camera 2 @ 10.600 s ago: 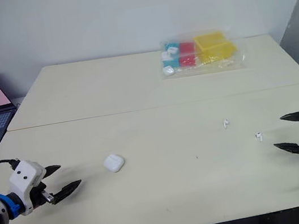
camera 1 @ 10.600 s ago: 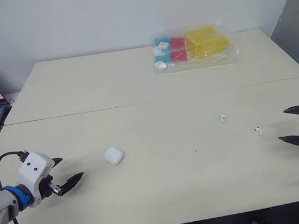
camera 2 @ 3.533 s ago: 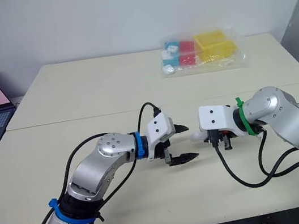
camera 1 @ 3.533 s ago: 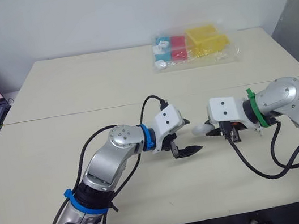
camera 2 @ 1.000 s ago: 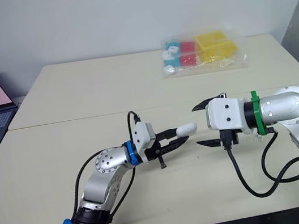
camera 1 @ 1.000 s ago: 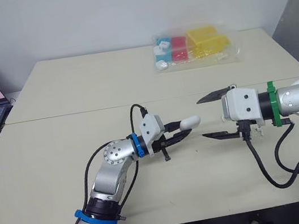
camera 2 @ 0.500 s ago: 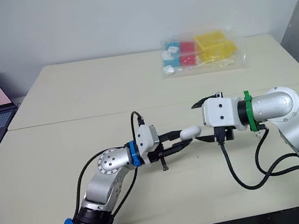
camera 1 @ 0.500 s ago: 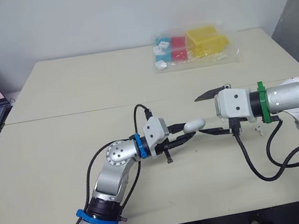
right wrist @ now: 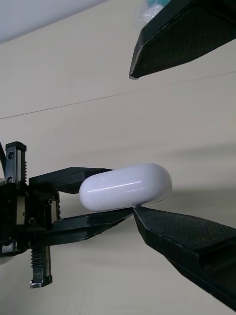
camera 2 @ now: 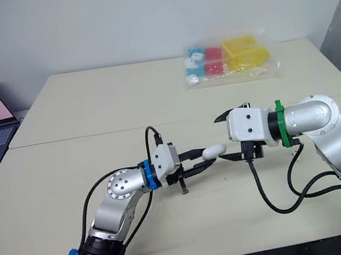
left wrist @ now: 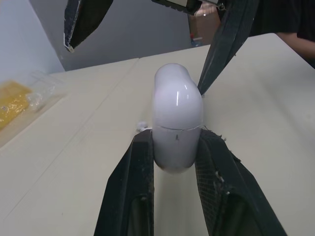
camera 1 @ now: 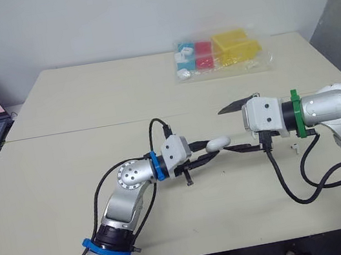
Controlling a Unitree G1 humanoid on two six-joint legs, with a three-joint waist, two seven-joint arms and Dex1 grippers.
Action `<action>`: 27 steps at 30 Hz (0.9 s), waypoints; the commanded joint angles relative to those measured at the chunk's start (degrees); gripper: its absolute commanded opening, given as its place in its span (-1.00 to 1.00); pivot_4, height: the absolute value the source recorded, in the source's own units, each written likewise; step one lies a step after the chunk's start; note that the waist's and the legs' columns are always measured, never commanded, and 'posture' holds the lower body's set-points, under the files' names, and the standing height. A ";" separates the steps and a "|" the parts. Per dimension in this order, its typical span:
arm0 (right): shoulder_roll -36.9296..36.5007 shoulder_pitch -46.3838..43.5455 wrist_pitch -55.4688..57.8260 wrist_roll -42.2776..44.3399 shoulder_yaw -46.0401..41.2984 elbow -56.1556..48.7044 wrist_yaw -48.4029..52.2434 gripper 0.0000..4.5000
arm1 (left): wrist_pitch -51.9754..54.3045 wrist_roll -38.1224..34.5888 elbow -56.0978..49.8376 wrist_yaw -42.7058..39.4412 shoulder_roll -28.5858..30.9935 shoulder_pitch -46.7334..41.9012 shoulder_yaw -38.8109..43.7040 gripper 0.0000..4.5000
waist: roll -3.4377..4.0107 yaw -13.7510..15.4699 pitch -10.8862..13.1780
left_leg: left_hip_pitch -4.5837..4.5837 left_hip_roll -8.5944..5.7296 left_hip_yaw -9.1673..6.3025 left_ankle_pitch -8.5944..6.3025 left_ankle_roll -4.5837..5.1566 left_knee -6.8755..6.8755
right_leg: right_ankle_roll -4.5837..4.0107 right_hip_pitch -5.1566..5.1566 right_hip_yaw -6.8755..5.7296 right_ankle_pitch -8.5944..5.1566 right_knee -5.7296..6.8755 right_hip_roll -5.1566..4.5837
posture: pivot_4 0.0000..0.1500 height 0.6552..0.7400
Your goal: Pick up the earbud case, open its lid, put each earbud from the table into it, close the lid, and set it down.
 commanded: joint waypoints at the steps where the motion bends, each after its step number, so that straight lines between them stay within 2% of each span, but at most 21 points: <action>1: -0.52 -2.11 0.76 0.79 -2.95 -1.19 -0.73 0.91 | -1.57 0.25 -0.94 -1.50 0.00 -0.13 -1.55 -0.65 | 0.00 0.00 0.00 | 0.00 0.00 0.01 0.00 0.00 0.00 | 0.00 0.00 0.00 0.00 0.00 0.00 | 1.00 1.00; 17: -3.10 -1.34 3.88 5.17 -4.75 -2.45 1.58 0.91 | -2.49 0.93 -0.54 -1.76 0.33 0.45 -2.01 -0.65 | 0.00 0.01 0.00 | 0.01 0.00 -0.01 0.00 0.00 0.00 | 0.00 0.00 0.00 0.00 0.02 -0.01 | 1.00 1.00; 22: -6.70 -0.11 9.45 12.62 -8.59 -4.55 5.35 0.91 | 0.24 0.15 0.54 1.18 -0.68 0.48 -0.17 -0.65 | 0.00 0.06 0.00 | -0.01 0.01 -0.01 0.00 0.00 0.00 | 0.00 0.00 0.00 0.00 -0.02 -0.02 | 1.00 1.00; 27: -9.05 0.21 14.47 16.68 -13.98 -3.78 3.79 0.91 | 2.12 -0.43 0.38 3.33 -0.77 1.02 1.57 -0.65 | 0.00 0.05 0.00 | 0.00 0.00 0.00 0.00 0.00 0.00 | 0.01 0.00 0.00 0.00 -0.01 -0.05 | 1.00 1.00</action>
